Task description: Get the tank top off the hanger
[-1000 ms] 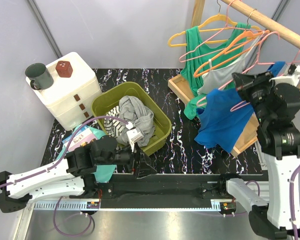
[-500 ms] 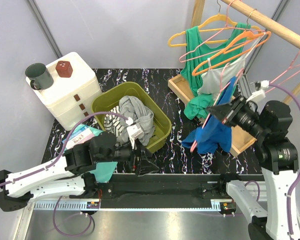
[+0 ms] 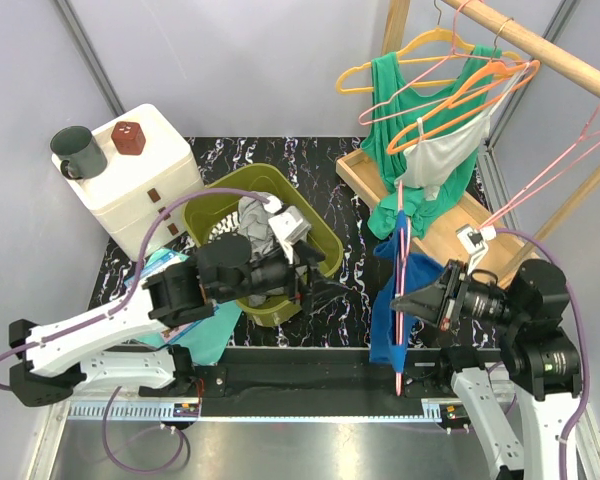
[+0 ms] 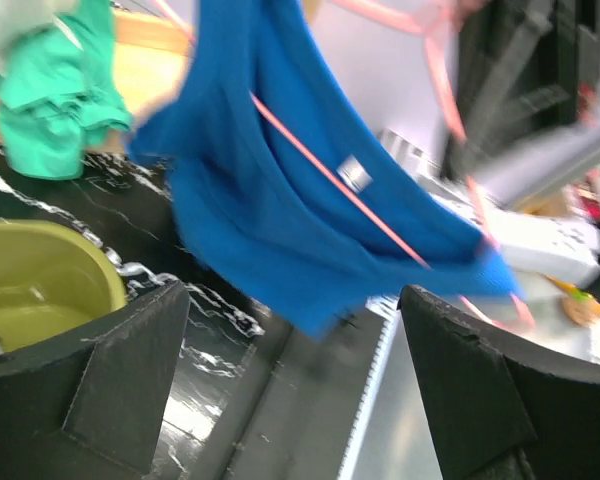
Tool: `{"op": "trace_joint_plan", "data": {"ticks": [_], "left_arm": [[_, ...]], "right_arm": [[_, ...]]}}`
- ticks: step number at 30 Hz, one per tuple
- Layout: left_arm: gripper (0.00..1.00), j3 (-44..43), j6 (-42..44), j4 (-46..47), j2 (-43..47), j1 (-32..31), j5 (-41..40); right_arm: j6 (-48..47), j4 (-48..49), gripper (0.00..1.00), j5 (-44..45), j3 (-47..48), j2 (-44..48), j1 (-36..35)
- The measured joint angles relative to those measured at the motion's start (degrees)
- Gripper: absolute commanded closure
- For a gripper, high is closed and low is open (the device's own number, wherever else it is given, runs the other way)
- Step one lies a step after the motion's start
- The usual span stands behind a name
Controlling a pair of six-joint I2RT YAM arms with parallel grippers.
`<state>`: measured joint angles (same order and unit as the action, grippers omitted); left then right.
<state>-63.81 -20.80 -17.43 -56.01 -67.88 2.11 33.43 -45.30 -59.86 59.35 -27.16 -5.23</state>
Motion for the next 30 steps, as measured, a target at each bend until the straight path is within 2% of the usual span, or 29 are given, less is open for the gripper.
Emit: {"op": "trace_joint_plan", "data": {"ticks": [5,12,24,25,29,30], "left_arm": [[0.11,-0.8,4.3,4.0,-6.6,-0.1,-4.3],[0.15,-6.3,7.7,5.7,-15.9,-0.1,-6.6],[0.18,-10.1,7.8,8.7,-18.4,-0.2,-3.0],[0.19,-10.5,7.8,8.7,-18.8,-0.2,-2.9],[0.40,-13.4,7.6,8.2,-21.4,-0.2,-2.7],[0.53,-14.3,7.8,7.8,-22.3,-0.2,-2.7]], "right_arm": [[2.1,1.5,1.00,-6.0,-3.6,3.7,0.0],[5.4,3.0,1.00,-9.8,-4.7,7.0,0.0],[7.7,3.9,1.00,-11.7,-6.2,8.9,0.0],[7.8,3.9,1.00,-11.8,-6.2,9.0,0.0],[8.5,3.9,1.00,-11.8,-6.2,9.7,0.0],[8.8,3.9,1.00,-11.8,-6.2,10.0,0.0]]}}
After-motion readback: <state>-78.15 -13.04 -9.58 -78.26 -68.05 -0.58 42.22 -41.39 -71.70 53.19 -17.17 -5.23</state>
